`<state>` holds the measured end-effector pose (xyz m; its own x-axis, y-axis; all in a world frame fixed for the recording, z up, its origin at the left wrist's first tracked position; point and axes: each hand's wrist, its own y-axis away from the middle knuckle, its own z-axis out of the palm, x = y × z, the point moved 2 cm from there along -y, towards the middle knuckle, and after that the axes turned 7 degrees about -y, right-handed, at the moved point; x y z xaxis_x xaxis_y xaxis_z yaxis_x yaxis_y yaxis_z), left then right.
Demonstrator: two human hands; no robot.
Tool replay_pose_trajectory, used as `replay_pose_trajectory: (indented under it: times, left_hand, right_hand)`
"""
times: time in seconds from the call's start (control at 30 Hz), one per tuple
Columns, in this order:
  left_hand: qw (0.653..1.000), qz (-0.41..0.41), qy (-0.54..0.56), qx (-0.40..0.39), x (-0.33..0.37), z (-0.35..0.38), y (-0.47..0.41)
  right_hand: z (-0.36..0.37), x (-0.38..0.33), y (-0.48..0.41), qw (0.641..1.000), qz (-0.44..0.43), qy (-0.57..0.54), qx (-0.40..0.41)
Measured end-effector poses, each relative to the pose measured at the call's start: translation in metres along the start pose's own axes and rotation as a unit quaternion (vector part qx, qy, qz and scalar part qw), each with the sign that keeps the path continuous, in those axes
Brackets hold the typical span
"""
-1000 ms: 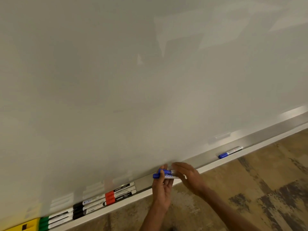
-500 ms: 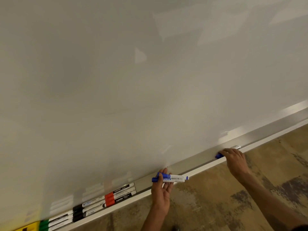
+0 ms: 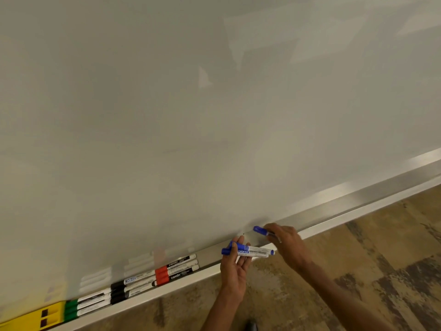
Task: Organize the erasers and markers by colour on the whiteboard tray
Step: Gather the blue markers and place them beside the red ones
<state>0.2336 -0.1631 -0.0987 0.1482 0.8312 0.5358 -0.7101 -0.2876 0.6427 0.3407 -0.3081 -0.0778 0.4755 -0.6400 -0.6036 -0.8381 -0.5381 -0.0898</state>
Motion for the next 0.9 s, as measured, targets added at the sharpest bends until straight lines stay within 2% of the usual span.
replay_pose_trajectory:
  times: [0.17,0.43,0.5,0.6,0.67,0.73,0.8,0.83,0.9]
  left_hand:
    - [1.0,0.01,-0.008,0.025,0.001,-0.005,0.005]
    - [0.997,0.017,-0.022,0.07,0.016,-0.022,0.004]
    - [0.997,0.021,-0.021,0.075,0.019,-0.024,0.005]
    - [0.996,0.039,-0.006,0.084,0.026,-0.027,0.005]
    - [0.995,0.038,0.008,0.094,0.03,-0.029,0.004]
    - [0.993,0.035,0.01,0.109,0.032,-0.031,0.003]
    - [0.992,0.033,0.004,0.12,0.031,-0.034,0.002]
    - [0.992,0.033,0.0,0.123,0.03,-0.035,0.002]
    - [0.991,0.031,-0.005,0.127,0.028,-0.037,0.003]
  right_hand:
    - [0.035,-0.045,-0.001,0.995,-0.043,-0.073,-0.051]
    - [0.06,-0.062,-0.009,0.991,-0.102,-0.004,-0.09]
    - [0.058,-0.063,-0.011,0.99,-0.076,-0.037,-0.111]
    - [0.048,-0.055,-0.011,0.98,0.053,-0.161,-0.102]
    - [0.046,-0.046,-0.005,0.941,0.149,-0.287,-0.096]
    - [0.05,-0.043,0.005,0.848,0.232,-0.466,-0.097]
    - [0.055,-0.044,0.014,0.767,0.273,-0.576,-0.073]
    - [0.057,-0.045,0.018,0.743,0.286,-0.603,-0.054]
    - [0.061,-0.047,0.023,0.724,0.306,-0.618,-0.025]
